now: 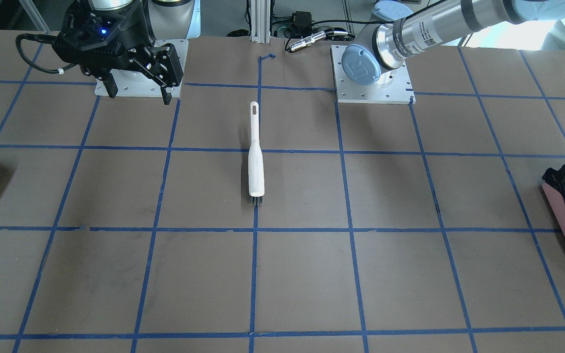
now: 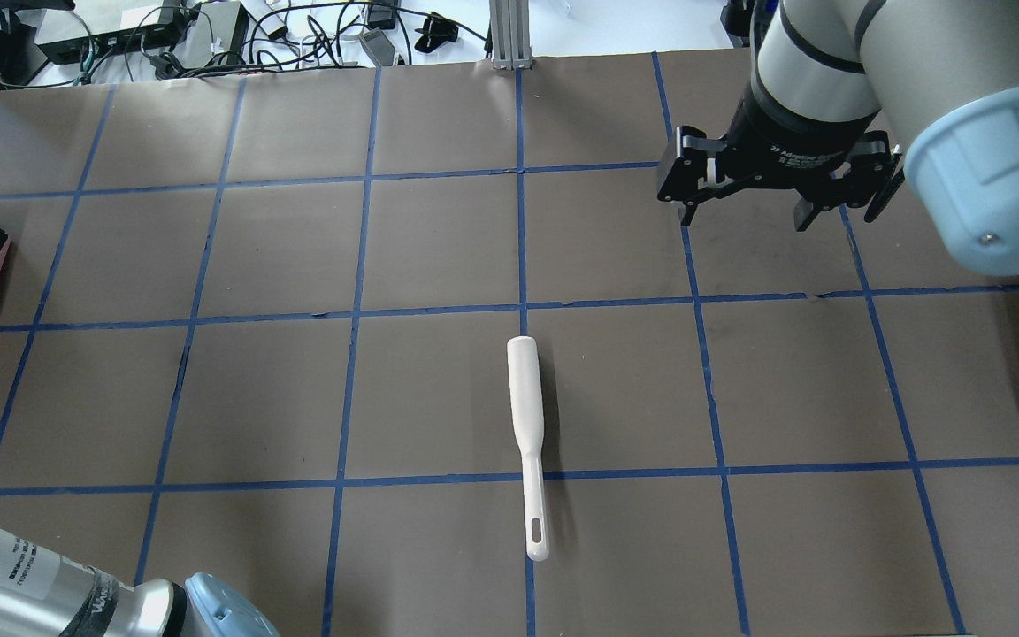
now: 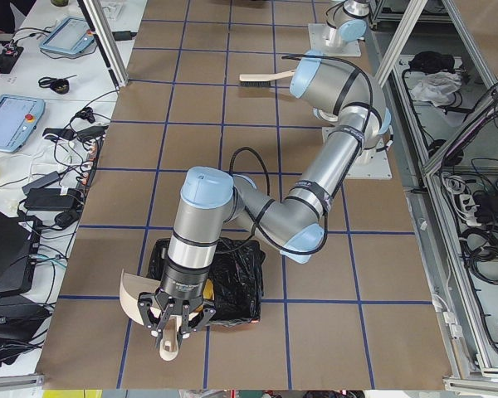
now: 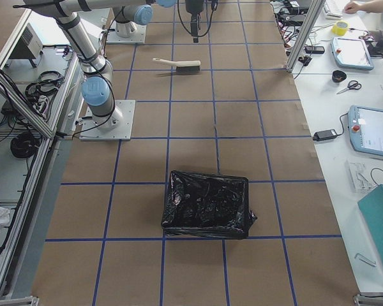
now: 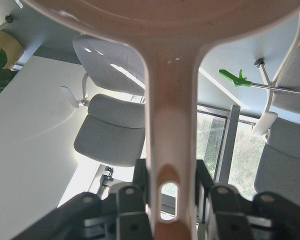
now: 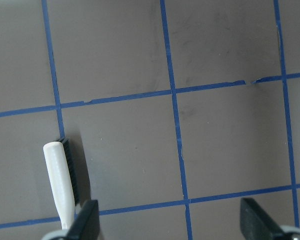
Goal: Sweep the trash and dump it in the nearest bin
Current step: 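Hold the tipped dustpan over the bin with the left gripper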
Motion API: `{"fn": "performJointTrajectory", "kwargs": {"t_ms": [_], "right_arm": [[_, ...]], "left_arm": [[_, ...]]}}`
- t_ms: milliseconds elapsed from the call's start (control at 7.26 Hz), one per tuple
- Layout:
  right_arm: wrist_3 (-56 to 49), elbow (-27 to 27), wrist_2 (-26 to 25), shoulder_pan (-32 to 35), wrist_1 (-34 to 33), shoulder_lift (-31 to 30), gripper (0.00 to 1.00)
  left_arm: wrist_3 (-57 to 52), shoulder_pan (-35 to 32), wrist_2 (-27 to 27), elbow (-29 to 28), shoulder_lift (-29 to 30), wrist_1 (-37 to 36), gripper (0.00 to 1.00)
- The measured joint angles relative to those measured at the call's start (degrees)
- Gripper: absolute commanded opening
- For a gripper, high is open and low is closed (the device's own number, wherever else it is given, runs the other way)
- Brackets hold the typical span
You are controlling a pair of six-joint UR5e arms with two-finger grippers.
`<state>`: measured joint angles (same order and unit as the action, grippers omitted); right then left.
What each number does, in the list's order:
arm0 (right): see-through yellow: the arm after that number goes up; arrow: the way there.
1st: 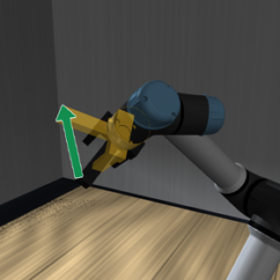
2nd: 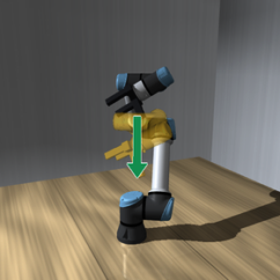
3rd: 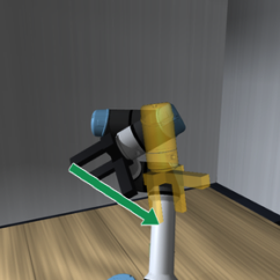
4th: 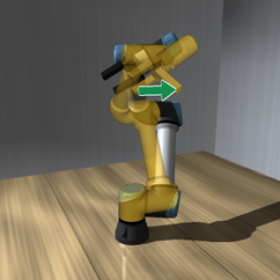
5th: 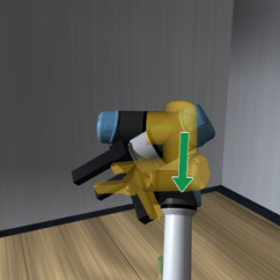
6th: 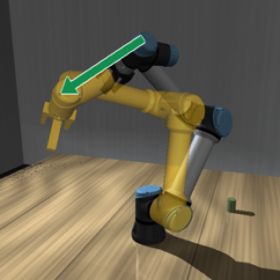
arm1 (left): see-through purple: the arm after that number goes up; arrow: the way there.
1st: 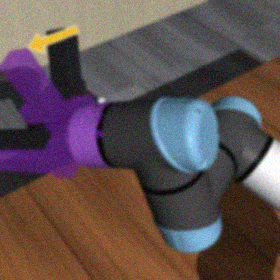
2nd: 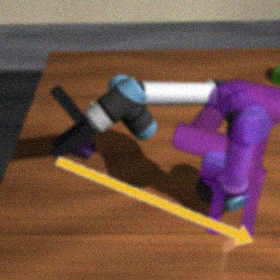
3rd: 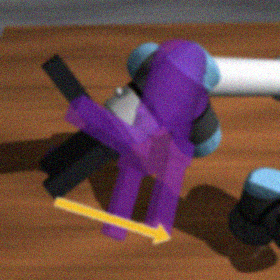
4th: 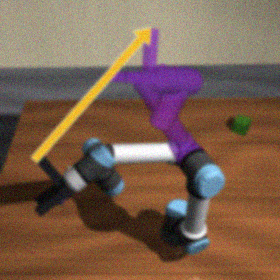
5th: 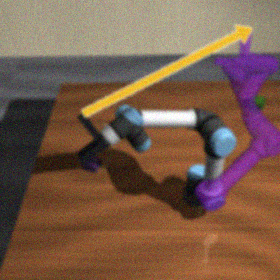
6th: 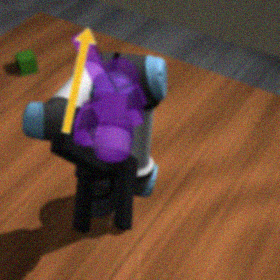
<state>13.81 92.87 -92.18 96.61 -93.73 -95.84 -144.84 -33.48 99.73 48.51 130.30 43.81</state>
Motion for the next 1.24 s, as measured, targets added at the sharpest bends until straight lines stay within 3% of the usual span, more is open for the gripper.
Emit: {"fn": "performJointTrajectory", "kwargs": {"t_ms": [276, 551, 827, 1240], "right_arm": [[-1.6, 0.1, 0.1, -0.6, -1.8, 0.1, 1.00], [-5.0, -0.1, 0.6, -1.7, -2.2, 0.1, 1.00], [-7.6, -0.2, 1.9, -4.0, -1.9, 0.1, 1.00], [-9.2, -0.1, 2.2, -4.6, -1.5, 0.0, 1.00]], "left_arm": [[0.0, -0.2, 1.4, 0.4, -0.2, -1.3, 0.00], [0.1, -3.5, 8.7, 2.5, -1.9, -2.1, 0.00], [-0.1, -6.8, 15.7, 8.9, -3.2, -9.8, 0.00], [-1.7, -7.7, 17.3, 14.0, -3.7, -17.6, 0.00]]}}
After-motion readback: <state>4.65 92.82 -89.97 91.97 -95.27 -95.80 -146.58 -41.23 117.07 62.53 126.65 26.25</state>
